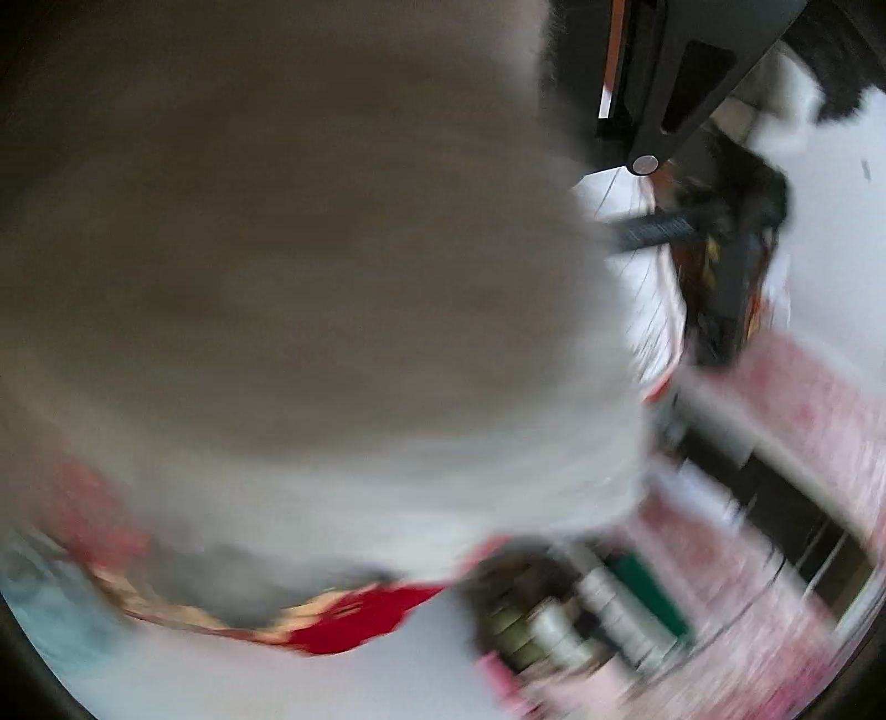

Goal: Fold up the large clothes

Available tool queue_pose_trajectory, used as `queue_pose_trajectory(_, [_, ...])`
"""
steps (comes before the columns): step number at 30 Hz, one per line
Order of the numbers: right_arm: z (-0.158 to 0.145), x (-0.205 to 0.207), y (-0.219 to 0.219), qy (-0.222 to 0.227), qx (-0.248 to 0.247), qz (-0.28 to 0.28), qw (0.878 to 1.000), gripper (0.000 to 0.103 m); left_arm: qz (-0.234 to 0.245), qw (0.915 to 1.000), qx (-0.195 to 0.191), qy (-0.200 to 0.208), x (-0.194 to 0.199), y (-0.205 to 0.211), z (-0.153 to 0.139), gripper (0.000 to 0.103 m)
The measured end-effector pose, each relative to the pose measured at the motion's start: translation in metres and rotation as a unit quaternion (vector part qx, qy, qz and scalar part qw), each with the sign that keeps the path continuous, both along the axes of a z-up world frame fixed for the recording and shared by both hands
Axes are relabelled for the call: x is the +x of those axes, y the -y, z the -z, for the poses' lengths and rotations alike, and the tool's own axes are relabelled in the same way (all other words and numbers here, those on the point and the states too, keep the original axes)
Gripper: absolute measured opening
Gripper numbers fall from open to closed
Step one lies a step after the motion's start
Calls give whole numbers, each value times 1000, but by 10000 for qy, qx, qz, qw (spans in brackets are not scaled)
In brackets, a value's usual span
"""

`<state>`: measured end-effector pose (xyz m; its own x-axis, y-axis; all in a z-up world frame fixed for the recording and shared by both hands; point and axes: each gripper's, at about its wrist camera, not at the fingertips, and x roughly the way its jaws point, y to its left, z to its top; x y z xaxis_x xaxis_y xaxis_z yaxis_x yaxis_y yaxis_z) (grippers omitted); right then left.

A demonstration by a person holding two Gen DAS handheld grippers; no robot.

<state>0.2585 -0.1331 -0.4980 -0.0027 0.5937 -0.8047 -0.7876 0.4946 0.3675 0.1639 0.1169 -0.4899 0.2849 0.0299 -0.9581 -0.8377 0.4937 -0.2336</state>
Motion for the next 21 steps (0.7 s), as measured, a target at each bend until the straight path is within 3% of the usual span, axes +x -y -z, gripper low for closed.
queue_pose_trajectory(6, [78,-94,-65,-33,-924,-1138,9892,28,-535,9976,298,-311,-79,-24,7,103])
queue_pose_trajectory(8, [89,-113,-71,-14,-1175,-1333,9841,36,-633,9972,293,-277,-92,-28,3,103])
queue_pose_trajectory(9, [86,-120,-70,59,-1207,-1420,9825,38,-683,9970,308,-216,-96,-31,0,103])
queue_pose_trajectory(11, [70,-129,-65,-71,-1105,-1605,9808,53,-698,9970,318,-72,-99,-29,-13,103])
queue_pose_trajectory(16, [19,-134,-51,-246,-1032,-1990,9742,58,-520,9976,298,334,-80,-31,-39,103])
queue_pose_trajectory(21, [-7,-86,-21,-570,-1144,-1253,9839,58,-118,9991,228,336,-45,-26,-30,103])
